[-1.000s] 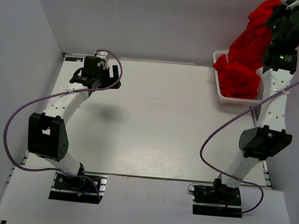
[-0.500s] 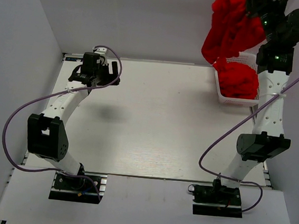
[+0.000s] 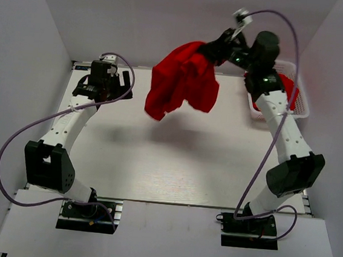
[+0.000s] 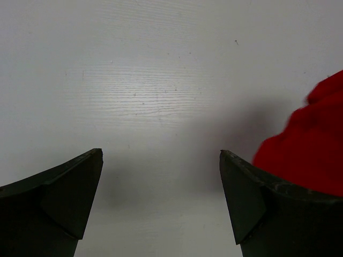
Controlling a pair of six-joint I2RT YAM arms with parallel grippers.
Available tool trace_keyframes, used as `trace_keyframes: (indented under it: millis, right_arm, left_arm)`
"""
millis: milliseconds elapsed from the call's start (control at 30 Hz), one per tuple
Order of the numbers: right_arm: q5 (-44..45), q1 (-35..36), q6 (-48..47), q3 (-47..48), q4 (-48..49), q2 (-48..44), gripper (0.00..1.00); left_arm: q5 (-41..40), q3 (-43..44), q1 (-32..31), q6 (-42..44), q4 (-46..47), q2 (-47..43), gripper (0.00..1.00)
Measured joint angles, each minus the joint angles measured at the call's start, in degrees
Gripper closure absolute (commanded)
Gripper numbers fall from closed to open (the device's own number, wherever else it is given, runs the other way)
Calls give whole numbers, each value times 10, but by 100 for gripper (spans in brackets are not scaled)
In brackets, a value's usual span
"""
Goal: Fold and stack the t-shirts
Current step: Move the tshirt to the center of the board, then flatten out the tshirt
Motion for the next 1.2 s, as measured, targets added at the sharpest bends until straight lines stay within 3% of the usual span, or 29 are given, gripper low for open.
trace_keyframes:
  millis: [167, 200, 233, 300, 333, 800, 1000, 1200]
  right_arm:
    - [28, 54, -28, -92, -65, 12, 100]
    - [31, 61, -32, -104, -77, 12, 91]
    - [37, 65, -37, -114, -87, 12, 56]
    - [46, 72, -42, -126, -93, 12, 16]
    - [53, 75, -44, -134, -94, 9, 10]
    - [177, 83, -78, -153, -131, -16, 10]
    - [269, 83, -84, -159, -174, -23, 10]
    - [381, 82, -69, -261, -219, -80, 10]
  left_arm:
    - [-13, 0, 0, -16, -34, -12, 0]
    - [-15, 0, 0, -18, -38, -15, 0]
    - [-17, 0, 0, -20, -42, -18, 0]
    - [-20, 0, 0, -22, -46, -24, 0]
    - [-22, 0, 0, -24, -47, -27, 0]
    - [-24, -1, 0, -30, -57, -32, 0]
    - [-4, -3, -2, -15, -50, -27, 0]
    - [43, -3, -3, -14, -19, 49, 0]
